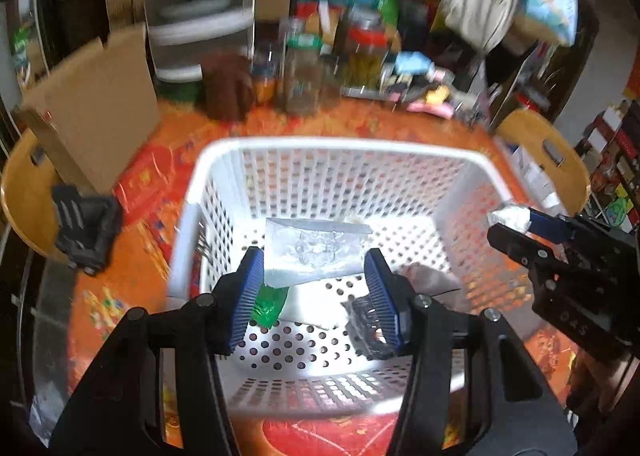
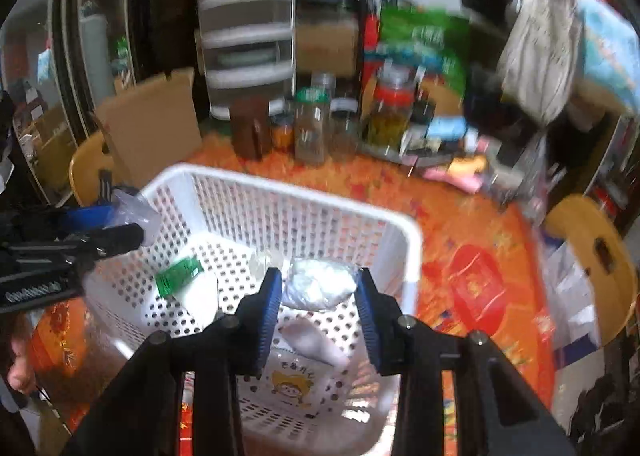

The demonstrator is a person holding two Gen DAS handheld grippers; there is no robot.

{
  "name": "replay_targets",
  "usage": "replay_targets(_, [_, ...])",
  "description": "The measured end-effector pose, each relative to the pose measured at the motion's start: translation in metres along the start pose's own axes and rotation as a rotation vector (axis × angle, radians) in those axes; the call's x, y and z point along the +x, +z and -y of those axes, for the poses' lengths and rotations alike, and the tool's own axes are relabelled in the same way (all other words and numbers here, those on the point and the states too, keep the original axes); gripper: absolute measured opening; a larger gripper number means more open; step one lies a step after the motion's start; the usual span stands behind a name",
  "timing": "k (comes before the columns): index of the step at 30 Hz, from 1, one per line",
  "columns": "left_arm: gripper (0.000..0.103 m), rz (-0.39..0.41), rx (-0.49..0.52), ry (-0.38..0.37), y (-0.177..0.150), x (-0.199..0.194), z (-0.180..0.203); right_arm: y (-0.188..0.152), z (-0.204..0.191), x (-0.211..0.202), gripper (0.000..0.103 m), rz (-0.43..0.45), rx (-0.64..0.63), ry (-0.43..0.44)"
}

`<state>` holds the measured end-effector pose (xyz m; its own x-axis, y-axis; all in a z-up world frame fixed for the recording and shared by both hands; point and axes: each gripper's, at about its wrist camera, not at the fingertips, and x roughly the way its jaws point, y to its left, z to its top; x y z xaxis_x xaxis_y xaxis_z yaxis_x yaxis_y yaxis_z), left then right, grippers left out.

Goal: Organize soft objects

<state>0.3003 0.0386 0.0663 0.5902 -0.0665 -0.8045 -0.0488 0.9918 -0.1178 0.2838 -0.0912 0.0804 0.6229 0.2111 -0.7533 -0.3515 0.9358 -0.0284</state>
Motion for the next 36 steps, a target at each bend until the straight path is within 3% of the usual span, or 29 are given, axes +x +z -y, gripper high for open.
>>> replay_targets(7, [0.050,-0.060,0.006,0.015,-0.012,0.047,-0.003,-0.020,-0.006,0.058,0.037,-0.152,0.001,-0.004])
replay_targets(18, [0.050,-0.035,0.004,-0.009,-0.016,0.052,-0.008,-0.020,-0.015,0.062,0.039,-0.132,-0.032,-0.036])
replay_targets(19, [0.050,-0.030,0.007,-0.013,-0.017,0.051,-0.008,-0.020,-0.015,0.062,0.041,-0.125,-0.028,-0.033])
replay_targets(21, [0.051,-0.012,0.024,-0.023,-0.017,0.049,-0.008,-0.021,-0.016,0.059,0.069,-0.107,-0.025,-0.035])
replay_targets(23, [0.055,-0.008,0.032,-0.042,-0.019,0.046,-0.007,-0.022,-0.016,0.054,0.080,-0.077,-0.016,-0.042])
replay_targets(25, [0.062,0.011,0.036,-0.071,-0.021,0.041,-0.006,-0.023,-0.015,0.049,0.080,-0.055,-0.006,-0.033])
replay_targets(28, [0.096,0.059,0.057,-0.077,-0.025,0.025,-0.002,-0.025,-0.014,0.036,0.086,-0.024,0.002,-0.025])
replay_targets(29, [0.102,0.091,0.064,-0.070,-0.026,0.015,-0.001,-0.026,-0.013,0.030,0.095,-0.010,0.006,-0.024])
replay_targets(30, [0.103,0.105,0.068,-0.078,-0.027,0.009,-0.001,-0.027,-0.012,0.022,0.102,0.012,0.015,-0.025])
replay_targets(32, [0.103,0.134,0.078,-0.092,-0.028,-0.008,0.001,-0.028,-0.008,0.009,0.103,0.046,0.029,-0.017])
replay_targets(36, [0.103,0.221,0.111,-0.039,-0.041,-0.049,0.005,-0.034,-0.003,-0.021,0.103,0.103,0.051,-0.005])
